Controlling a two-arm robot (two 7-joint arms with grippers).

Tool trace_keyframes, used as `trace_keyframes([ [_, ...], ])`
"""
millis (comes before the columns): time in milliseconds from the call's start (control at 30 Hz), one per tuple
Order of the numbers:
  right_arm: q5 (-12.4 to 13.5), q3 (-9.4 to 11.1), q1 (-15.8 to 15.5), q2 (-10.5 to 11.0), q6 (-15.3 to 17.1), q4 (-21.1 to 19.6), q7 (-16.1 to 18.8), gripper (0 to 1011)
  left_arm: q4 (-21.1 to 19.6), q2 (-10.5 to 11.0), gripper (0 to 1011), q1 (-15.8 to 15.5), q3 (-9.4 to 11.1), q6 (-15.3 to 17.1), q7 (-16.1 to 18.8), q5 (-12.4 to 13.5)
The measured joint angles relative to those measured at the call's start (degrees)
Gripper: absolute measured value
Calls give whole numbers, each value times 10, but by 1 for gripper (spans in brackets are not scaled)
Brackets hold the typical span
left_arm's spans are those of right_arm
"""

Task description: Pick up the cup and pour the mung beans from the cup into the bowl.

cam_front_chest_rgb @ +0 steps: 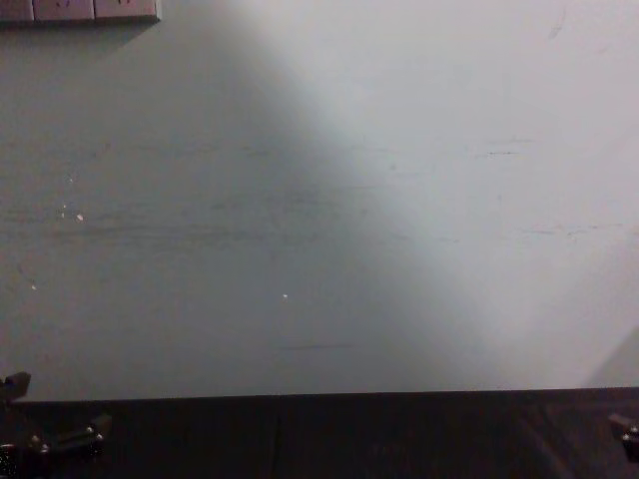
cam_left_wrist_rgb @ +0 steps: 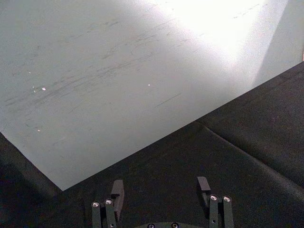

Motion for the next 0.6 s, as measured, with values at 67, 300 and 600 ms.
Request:
trace_keyframes([
  [67, 0, 0, 0, 0, 0, 0, 0, 1004, 0, 0, 1000, 0, 0, 0, 0, 0],
  [300, 0, 0, 0, 0, 0, 0, 0, 1004, 0, 0, 1000, 0, 0, 0, 0, 0],
  [600, 0, 0, 0, 0, 0, 0, 0, 1004, 0, 0, 1000, 0, 0, 0, 0, 0],
])
